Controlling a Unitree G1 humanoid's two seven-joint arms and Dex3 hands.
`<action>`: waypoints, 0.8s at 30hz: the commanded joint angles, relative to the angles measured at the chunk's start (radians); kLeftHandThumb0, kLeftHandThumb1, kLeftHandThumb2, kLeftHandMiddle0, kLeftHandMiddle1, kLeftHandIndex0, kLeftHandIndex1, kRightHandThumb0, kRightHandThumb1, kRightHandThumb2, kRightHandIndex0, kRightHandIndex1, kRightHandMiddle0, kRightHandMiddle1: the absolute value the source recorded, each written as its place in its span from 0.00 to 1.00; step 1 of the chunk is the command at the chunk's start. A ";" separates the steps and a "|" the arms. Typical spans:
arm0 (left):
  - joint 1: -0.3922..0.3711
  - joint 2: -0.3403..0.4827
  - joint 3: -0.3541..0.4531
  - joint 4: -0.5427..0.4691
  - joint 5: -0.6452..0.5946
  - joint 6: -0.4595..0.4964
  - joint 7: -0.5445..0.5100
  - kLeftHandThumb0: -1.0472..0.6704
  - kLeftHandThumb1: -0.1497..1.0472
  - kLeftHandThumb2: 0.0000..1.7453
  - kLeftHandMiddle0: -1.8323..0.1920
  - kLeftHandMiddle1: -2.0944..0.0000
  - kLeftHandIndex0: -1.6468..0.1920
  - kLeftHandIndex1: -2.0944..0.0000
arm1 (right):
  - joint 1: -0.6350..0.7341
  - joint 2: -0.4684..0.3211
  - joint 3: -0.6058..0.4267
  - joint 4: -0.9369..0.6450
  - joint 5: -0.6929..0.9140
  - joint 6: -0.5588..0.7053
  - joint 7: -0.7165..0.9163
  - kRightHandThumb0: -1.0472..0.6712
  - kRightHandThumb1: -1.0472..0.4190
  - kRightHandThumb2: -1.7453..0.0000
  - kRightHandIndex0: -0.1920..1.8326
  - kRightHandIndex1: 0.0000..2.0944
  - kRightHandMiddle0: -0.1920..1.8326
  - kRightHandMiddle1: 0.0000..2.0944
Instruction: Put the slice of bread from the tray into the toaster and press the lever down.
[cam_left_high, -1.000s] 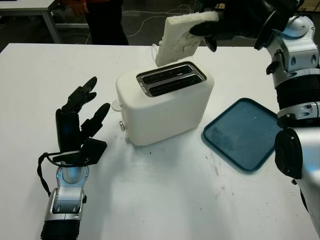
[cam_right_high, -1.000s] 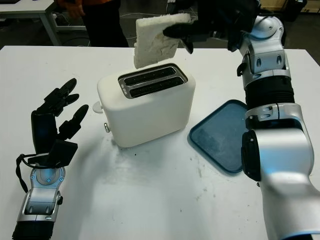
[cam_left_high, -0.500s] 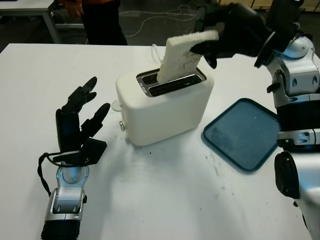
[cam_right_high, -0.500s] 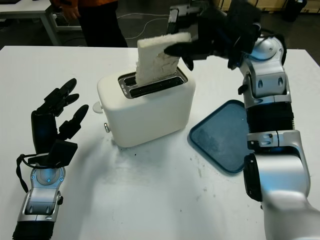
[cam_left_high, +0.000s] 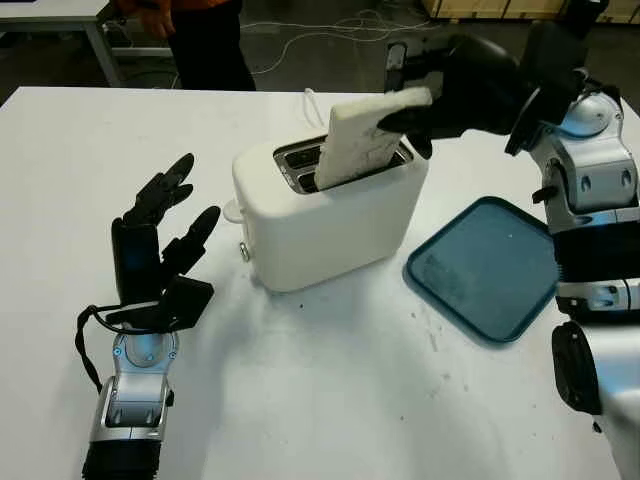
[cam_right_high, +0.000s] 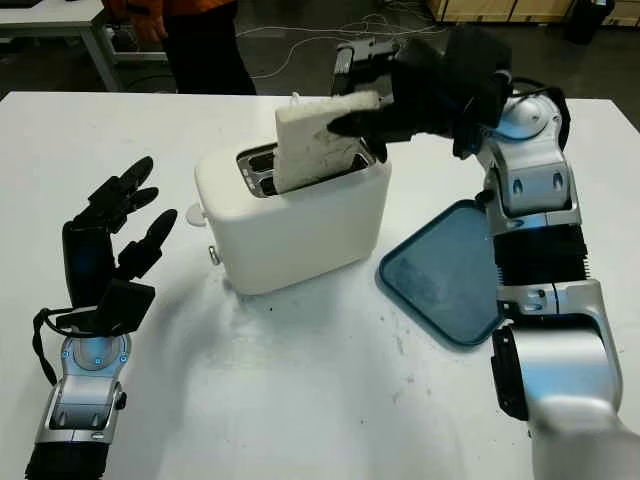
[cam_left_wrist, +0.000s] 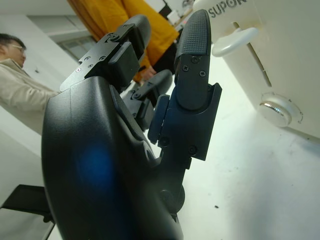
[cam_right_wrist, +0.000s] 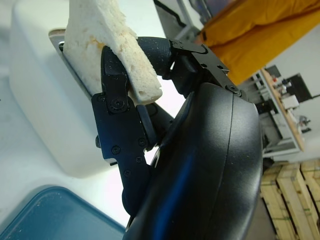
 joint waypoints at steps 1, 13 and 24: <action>0.009 -0.006 -0.001 -0.004 -0.009 -0.003 -0.002 0.27 0.89 0.14 0.63 0.75 0.54 1.00 | 0.017 0.003 0.014 -0.009 -0.007 0.013 -0.011 0.37 0.09 0.81 0.65 0.83 0.56 0.83; 0.012 -0.005 -0.001 0.000 -0.008 -0.014 0.001 0.27 0.89 0.14 0.63 0.74 0.54 1.00 | 0.048 0.031 0.083 0.033 -0.057 -0.062 -0.047 0.40 0.09 0.80 0.64 0.83 0.55 0.83; 0.016 -0.006 -0.001 -0.005 -0.005 -0.005 0.002 0.26 0.89 0.14 0.63 0.75 0.54 1.00 | 0.056 -0.023 0.147 0.043 -0.186 -0.319 -0.094 0.25 0.12 1.00 0.23 0.60 0.37 0.30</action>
